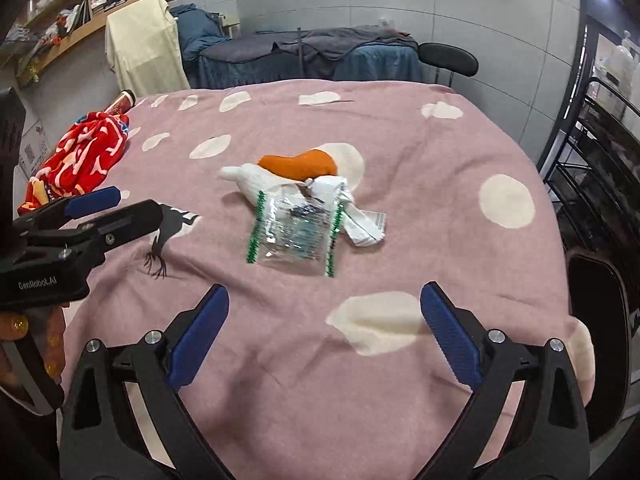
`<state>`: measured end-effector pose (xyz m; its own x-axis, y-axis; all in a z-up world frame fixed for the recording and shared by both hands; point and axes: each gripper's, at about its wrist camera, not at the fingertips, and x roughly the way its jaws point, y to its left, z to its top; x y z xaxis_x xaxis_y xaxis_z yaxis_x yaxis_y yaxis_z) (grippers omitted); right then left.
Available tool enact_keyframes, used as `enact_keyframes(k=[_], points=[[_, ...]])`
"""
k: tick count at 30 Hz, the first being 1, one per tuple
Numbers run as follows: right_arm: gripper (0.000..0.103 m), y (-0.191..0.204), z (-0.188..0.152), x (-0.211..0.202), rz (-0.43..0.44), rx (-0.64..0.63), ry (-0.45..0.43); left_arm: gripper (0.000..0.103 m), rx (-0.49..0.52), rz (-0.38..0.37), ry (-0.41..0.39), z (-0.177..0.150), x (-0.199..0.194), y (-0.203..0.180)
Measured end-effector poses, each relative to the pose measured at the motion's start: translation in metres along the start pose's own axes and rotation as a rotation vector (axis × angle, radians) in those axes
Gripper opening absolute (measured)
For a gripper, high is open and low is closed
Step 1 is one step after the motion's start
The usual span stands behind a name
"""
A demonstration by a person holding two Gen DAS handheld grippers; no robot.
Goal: Collect trash
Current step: 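Move the right tool to the bed and grasp the clear green-edged wrapper, then lift the clear wrapper with the right tool while the left tool grasps the white wet wipe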
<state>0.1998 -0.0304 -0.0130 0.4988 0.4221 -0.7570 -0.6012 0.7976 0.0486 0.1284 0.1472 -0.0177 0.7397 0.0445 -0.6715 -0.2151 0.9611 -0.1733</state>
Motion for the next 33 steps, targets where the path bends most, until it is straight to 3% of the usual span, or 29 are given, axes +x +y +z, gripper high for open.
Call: enact_keyframes(k=[4, 9, 15, 16, 17, 21, 24, 33], points=[[0.095, 0.013, 0.02, 0.026, 0.037, -0.003, 0.057, 0.098, -0.037, -0.002, 0.01, -0.005, -0.001, 0.018], [0.094, 0.016, 0.035, 0.057, 0.018, 0.012, 0.132, 0.098, -0.035, -0.013, 0.014, -0.008, -0.001, 0.022], [0.079, 0.012, 0.043, 0.094, 0.031, 0.07, 0.229, 0.098, -0.041, -0.042, 0.02, -0.007, 0.004, 0.023], [0.075, 0.009, 0.042, 0.095, 0.044, 0.085, 0.231, 0.098, -0.038, -0.047, 0.021, -0.007, 0.005, 0.022], [0.062, 0.007, 0.041, 0.095, 0.054, 0.102, 0.227, 0.098, -0.034, -0.051, 0.023, -0.006, 0.007, 0.022], [0.032, 0.002, 0.04, 0.088, 0.045, 0.102, 0.213, 0.098, -0.016, -0.053, 0.027, -0.003, 0.012, 0.019], [0.028, -0.007, 0.037, 0.077, 0.057, 0.128, 0.186, 0.098, -0.017, -0.064, 0.034, 0.0, 0.016, 0.017], [0.026, -0.023, 0.023, 0.032, 0.061, 0.154, 0.083, 0.098, 0.046, -0.124, 0.09, 0.016, 0.042, -0.009]])
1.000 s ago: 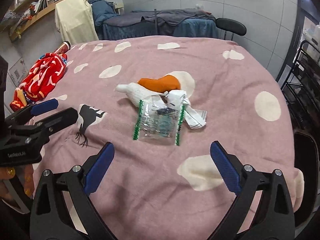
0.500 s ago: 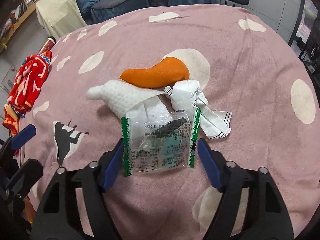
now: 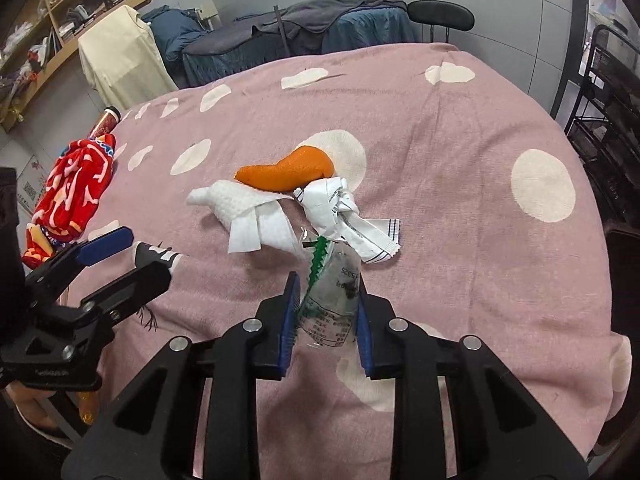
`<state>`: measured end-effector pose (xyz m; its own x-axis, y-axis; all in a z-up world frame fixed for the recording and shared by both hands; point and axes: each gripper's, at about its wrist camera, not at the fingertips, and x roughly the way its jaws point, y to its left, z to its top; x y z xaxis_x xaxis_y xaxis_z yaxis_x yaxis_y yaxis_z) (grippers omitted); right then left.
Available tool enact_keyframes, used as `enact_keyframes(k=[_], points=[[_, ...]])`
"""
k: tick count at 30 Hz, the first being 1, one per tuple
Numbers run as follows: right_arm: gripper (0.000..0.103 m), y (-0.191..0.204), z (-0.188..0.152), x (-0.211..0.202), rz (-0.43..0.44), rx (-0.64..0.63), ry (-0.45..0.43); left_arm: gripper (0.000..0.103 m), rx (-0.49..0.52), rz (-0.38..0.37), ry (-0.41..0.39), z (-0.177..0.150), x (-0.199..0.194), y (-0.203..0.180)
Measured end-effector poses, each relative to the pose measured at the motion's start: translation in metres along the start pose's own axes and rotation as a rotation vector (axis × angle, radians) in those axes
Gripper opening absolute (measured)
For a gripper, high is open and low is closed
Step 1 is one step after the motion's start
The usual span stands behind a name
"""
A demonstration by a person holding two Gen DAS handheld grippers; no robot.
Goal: Collect trash
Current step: 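Lift the clear wrapper with the right tool while the left tool grasps the white wet wipe, then carry the clear wrapper over the bin and open the right tool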
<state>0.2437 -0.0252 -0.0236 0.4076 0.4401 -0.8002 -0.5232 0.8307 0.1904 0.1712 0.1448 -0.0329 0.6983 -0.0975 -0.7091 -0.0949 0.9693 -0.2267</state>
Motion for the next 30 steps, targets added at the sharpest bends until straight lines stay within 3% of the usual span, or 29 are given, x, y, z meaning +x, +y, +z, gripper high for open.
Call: enact_keyframes(k=[3, 9, 15, 17, 20, 30], points=[[0.026, -0.002, -0.005, -0.014, -0.016, 0.0, -0.031, 0.097, 0.021, -0.025, 0.027, 0.011, 0.014, -0.009], [0.027, -0.005, -0.016, -0.037, -0.056, -0.006, -0.087, 0.095, 0.04, 0.005, 0.088, 0.029, 0.045, -0.017], [0.027, -0.013, -0.025, -0.051, -0.058, 0.01, -0.117, 0.073, 0.051, 0.046, 0.131, 0.033, 0.067, -0.018], [0.027, -0.017, -0.028, -0.054, -0.061, 0.016, -0.123, 0.057, 0.066, 0.056, 0.12, 0.03, 0.065, -0.021], [0.027, -0.024, -0.032, -0.056, -0.059, 0.036, -0.13, 0.042, 0.062, 0.046, 0.102, 0.026, 0.059, -0.02], [0.027, -0.038, -0.046, -0.062, -0.037, 0.073, -0.155, 0.035, 0.025, -0.012, 0.028, 0.003, 0.021, -0.017]])
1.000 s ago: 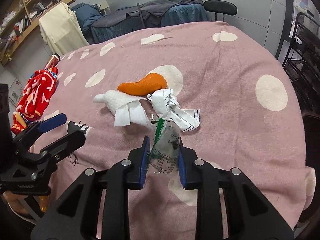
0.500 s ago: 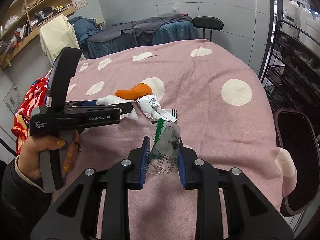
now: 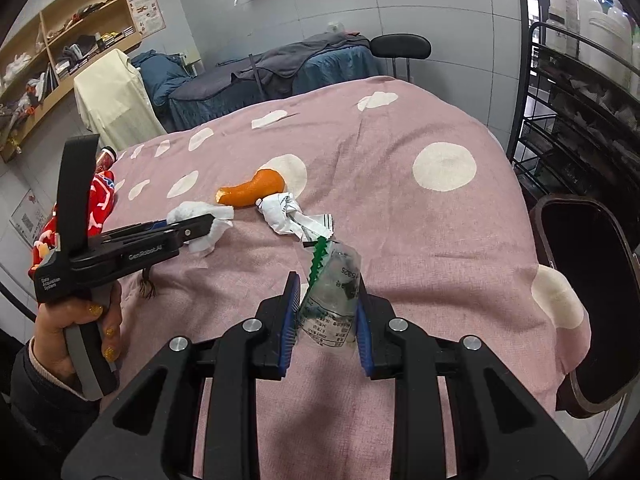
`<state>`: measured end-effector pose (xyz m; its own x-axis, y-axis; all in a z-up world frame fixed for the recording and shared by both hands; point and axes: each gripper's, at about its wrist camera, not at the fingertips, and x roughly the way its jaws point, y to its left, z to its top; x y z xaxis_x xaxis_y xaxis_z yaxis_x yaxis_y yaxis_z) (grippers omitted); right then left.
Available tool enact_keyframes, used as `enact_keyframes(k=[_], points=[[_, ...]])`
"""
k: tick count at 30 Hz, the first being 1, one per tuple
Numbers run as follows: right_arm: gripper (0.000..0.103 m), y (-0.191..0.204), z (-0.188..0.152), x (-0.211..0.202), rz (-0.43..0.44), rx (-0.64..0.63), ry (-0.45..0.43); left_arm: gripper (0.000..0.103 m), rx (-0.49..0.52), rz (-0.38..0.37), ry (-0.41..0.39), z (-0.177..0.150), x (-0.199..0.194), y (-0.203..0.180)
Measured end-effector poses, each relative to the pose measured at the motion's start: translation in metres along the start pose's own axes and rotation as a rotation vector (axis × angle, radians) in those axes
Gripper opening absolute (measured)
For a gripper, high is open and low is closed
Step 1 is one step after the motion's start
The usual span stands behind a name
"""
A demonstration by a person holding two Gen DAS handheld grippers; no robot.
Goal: Collect trash
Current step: 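Carry the clear wrapper over the bin and open the right tool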
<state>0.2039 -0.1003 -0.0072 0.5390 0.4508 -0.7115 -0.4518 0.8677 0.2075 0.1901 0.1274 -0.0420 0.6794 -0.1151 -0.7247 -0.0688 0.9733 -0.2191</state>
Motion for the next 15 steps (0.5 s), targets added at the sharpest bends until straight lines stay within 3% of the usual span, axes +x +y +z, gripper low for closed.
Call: enact_keyframes(k=[8, 15], points=[[0.027, -0.017, -0.012, -0.022, -0.011, 0.026, -0.061, 0.035, 0.054, -0.086, -0.113, -0.025, -0.046, -0.033], [0.026, -0.048, -0.022, -0.049, -0.061, 0.07, -0.137, 0.035, 0.13, -0.187, -0.147, -0.032, -0.06, -0.084]])
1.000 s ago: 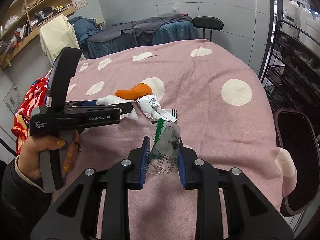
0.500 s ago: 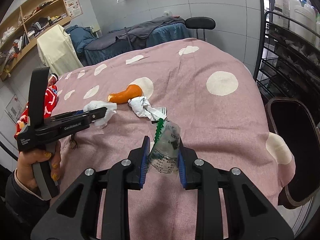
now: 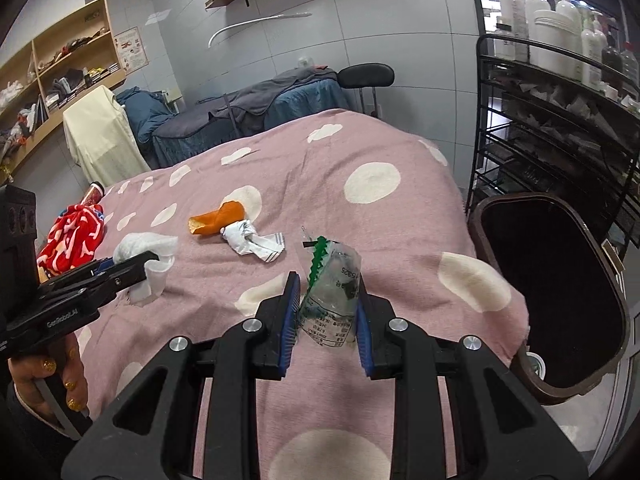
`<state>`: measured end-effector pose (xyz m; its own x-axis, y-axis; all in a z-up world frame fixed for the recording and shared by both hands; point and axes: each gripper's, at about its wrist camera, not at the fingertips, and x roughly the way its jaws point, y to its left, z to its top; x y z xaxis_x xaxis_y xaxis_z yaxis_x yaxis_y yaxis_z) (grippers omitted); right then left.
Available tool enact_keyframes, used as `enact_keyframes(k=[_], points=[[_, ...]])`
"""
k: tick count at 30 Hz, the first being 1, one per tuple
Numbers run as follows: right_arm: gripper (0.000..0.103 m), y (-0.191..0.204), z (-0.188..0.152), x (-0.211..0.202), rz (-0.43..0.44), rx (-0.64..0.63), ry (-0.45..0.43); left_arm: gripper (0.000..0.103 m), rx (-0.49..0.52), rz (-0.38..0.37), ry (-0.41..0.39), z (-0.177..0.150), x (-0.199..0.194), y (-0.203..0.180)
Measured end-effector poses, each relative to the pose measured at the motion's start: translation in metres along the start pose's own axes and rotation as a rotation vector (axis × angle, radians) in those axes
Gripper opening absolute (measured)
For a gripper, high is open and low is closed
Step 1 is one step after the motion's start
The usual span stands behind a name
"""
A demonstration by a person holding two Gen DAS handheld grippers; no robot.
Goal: Collect trash
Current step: 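Carry the clear wrapper over the bin and open the right tool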
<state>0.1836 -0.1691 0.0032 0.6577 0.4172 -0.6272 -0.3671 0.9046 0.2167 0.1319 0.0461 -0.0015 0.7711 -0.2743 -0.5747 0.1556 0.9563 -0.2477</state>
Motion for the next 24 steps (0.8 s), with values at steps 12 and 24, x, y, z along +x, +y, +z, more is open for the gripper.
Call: enact_keyframes(k=[12, 24], points=[[0.027, -0.098, -0.002, -0.037, -0.196, 0.13, -0.084, 0.035, 0.127, -0.149, 0.017, 0.004, 0.027, -0.083], [0.027, -0.2, -0.015, 0.009, -0.313, 0.276, 0.04, 0.035, 0.212, -0.226, 0.053, 0.007, 0.053, -0.135]])
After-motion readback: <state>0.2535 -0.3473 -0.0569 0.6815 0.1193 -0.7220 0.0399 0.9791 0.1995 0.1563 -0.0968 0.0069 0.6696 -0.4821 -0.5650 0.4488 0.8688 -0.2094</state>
